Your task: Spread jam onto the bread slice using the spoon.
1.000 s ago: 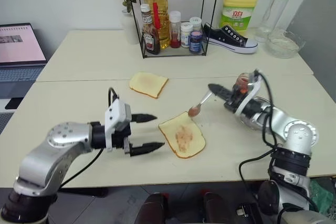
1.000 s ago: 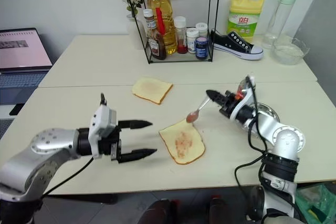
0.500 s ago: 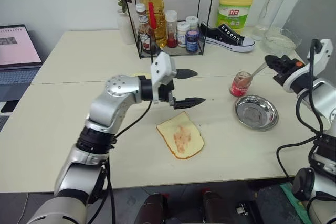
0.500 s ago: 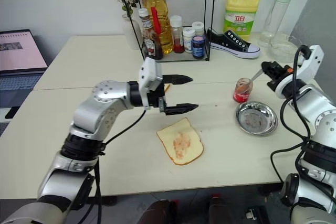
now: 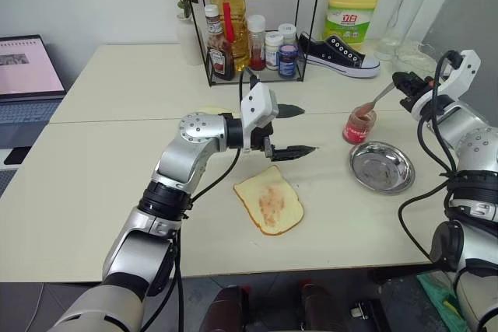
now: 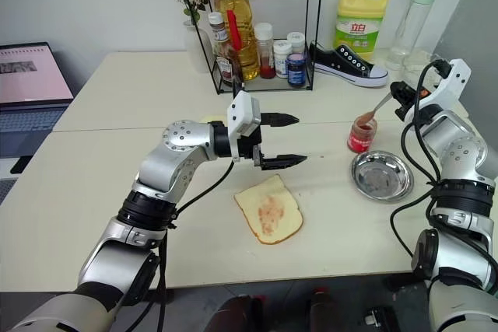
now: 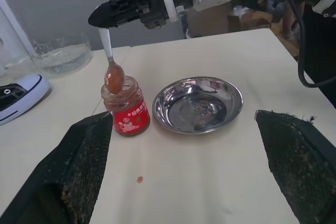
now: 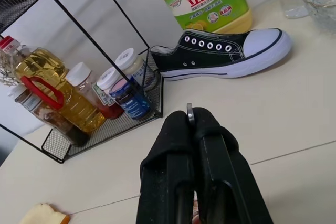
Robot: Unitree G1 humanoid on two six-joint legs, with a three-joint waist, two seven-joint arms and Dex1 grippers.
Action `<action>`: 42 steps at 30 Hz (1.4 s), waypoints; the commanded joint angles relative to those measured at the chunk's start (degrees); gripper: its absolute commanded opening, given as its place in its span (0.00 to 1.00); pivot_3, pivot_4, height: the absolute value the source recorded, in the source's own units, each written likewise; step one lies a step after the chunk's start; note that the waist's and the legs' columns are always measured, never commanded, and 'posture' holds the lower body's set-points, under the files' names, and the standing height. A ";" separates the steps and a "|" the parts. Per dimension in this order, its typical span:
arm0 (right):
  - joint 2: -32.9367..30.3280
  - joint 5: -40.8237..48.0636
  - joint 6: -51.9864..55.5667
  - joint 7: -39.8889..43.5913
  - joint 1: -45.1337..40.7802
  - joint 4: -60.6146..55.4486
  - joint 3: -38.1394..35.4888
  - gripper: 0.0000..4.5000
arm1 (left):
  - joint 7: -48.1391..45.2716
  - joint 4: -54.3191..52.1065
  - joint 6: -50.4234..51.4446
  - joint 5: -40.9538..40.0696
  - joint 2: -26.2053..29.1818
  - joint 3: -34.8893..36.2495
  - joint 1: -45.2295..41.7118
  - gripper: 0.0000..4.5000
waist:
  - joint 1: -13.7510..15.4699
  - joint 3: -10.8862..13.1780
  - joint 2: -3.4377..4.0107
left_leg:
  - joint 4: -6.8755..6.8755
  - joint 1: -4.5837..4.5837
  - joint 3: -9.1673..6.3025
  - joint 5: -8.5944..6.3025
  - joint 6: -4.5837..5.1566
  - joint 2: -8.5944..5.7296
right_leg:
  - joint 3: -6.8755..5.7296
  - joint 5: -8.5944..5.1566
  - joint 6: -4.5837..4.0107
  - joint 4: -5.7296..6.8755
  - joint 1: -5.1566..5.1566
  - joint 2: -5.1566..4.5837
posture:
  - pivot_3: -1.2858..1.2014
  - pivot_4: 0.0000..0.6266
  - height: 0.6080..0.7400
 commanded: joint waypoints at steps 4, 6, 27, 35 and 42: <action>-1.18 3.20 3.88 -0.35 -1.74 -3.50 -6.03 0.01 | -0.31 -3.74 0.41 -0.65 2.07 2.28 1.08 1.00 | 0.03 0.03 0.04 | -0.01 -0.01 -0.01 0.00 0.00 0.00 | 0.00 0.00 0.00 0.01 -0.01 -0.01 | 0.52 0.24 1.00; -1.18 6.01 7.47 -1.49 -0.67 -7.40 -8.14 0.01 | -0.36 -4.56 0.73 -0.88 2.64 2.41 1.74 1.00 | 0.05 0.03 0.05 | -0.02 -0.02 -0.03 0.00 0.00 0.01 | 0.00 0.00 0.00 0.00 -0.02 -0.01 | 0.52 0.24 1.00; -0.70 25.06 15.93 -12.52 34.50 -39.62 -19.79 0.01 | -6.55 -5.44 0.74 -0.40 -1.31 -1.03 1.62 1.00 | 0.18 0.03 0.05 | 0.06 0.00 -0.10 0.00 0.01 -0.03 | -0.05 0.00 0.01 0.04 0.09 0.00 | 0.52 0.24 1.00; 1.05 19.01 6.95 -7.15 33.41 -32.01 -17.28 0.01 | -6.99 -3.41 -0.27 0.07 -3.93 -2.05 0.34 1.00 | 0.11 0.03 0.06 | 0.04 0.01 -0.08 0.00 0.01 -0.02 | -0.04 0.00 0.02 0.02 0.08 0.02 | 0.52 0.24 1.00; 3.51 10.48 -2.26 -0.57 32.25 -22.05 -13.14 0.01 | -7.42 -2.14 -0.94 0.96 -4.71 -2.72 0.13 1.00 | 0.11 0.02 0.07 | 0.04 0.02 -0.09 0.01 0.01 -0.02 | -0.05 0.00 0.02 0.03 0.09 0.03 | 0.52 0.24 1.00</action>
